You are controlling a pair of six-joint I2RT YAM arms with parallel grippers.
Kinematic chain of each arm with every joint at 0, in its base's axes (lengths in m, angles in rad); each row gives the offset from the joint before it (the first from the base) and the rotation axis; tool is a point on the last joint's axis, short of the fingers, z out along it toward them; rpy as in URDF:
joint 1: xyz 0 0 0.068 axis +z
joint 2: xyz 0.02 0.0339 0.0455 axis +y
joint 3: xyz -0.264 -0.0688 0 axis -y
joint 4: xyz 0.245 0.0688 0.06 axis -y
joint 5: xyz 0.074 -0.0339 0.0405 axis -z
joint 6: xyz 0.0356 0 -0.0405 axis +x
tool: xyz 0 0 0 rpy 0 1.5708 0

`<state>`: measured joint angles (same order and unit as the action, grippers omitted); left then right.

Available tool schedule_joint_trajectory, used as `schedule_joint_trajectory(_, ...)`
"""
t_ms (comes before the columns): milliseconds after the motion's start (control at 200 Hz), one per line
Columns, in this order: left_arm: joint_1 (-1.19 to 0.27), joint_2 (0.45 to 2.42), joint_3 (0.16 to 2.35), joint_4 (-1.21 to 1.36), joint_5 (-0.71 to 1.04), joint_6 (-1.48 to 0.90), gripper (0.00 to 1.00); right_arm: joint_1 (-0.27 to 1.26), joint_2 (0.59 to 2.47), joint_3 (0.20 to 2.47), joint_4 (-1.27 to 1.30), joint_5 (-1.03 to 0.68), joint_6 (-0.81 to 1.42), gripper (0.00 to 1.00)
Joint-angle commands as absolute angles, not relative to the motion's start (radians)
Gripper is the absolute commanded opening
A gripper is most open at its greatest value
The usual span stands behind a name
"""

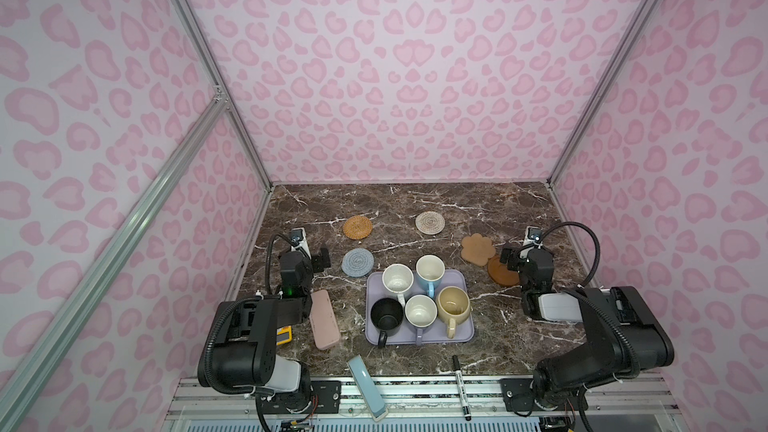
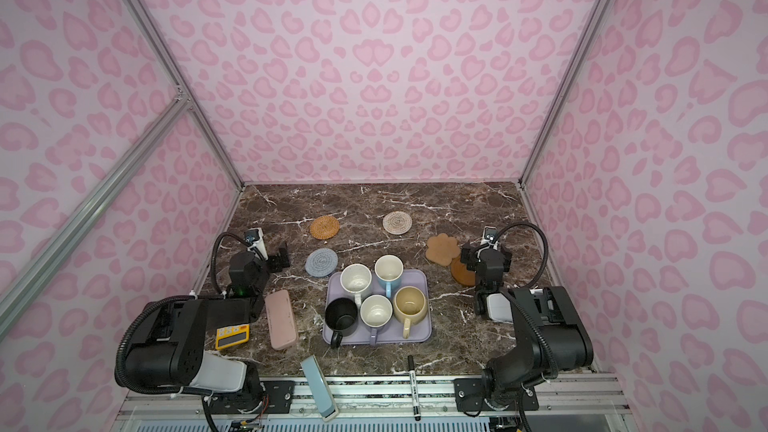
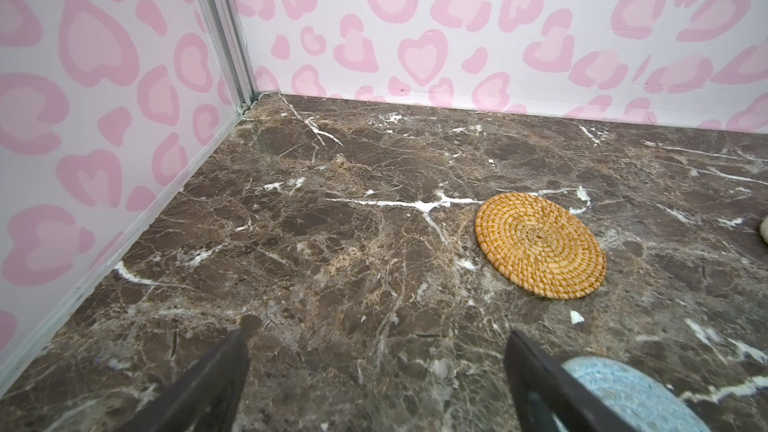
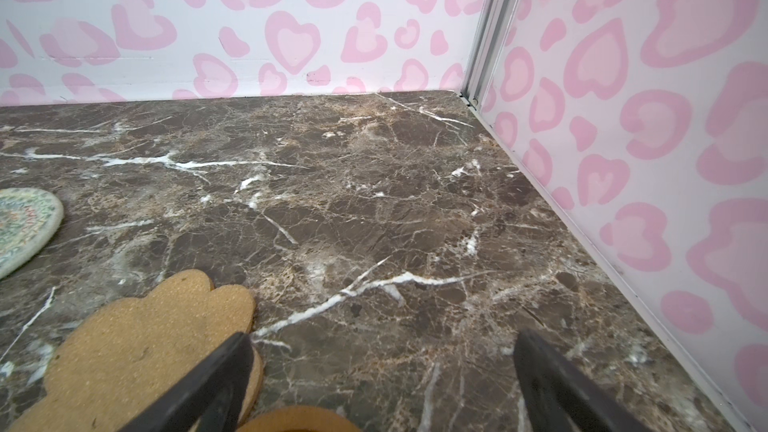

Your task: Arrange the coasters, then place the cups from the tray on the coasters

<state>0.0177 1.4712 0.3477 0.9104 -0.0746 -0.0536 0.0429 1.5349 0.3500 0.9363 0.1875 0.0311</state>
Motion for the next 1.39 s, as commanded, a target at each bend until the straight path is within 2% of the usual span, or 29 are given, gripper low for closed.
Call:
schedule_joint_trajectory(0,0.018,1.465,0.346,0.934,-0.066,-0.046,0.97,0.043,1.537,0.35,0.946,0.198,0.028,1.0)
schedule_joint_trajectory(475,0.019,1.451,0.34,0.933,-0.072,-0.051,0.97,0.043,1.502,0.348,0.946,0.189,0.026,1.0)
schedule_joint_trajectory(595,0.019,1.358,0.328,0.883,-0.082,-0.054,0.97,0.043,1.418,0.368,0.821,0.184,0.019,1.0)
schedule_joint_trajectory(710,0.017,1.248,0.323,0.813,-0.075,-0.052,0.97,0.044,1.331,0.386,0.728,0.095,-0.023,1.0)
schedule_joint_trajectory(870,0.015,1.058,0.377,0.576,-0.032,-0.097,0.97,0.048,1.186,0.505,0.431,0.062,0.024,1.0)
schedule_joint_trajectory(985,0.014,0.944,0.389,0.546,0.055,-0.2,0.97,0.047,1.084,0.604,0.2,0.03,0.089,1.0)
schedule_joint_trajectory(1065,0.014,0.895,0.42,0.477,0.041,-0.284,0.97,0.046,1.016,0.617,0.166,-0.006,0.149,1.0)
schedule_joint_trajectory(1190,0.015,0.846,0.466,0.348,-0.017,-0.403,0.97,0.035,0.9,0.618,0.071,-0.048,0.398,1.0)
schedule_joint_trajectory(1280,0.014,0.795,0.486,0.256,-0.053,-0.496,0.97,0.034,0.835,0.58,0.137,-0.174,0.391,1.0)
schedule_joint_trajectory(1390,0.014,0.754,0.496,0.212,-0.069,-0.546,0.97,0.037,0.869,0.649,0.048,-0.251,0.4,1.0)
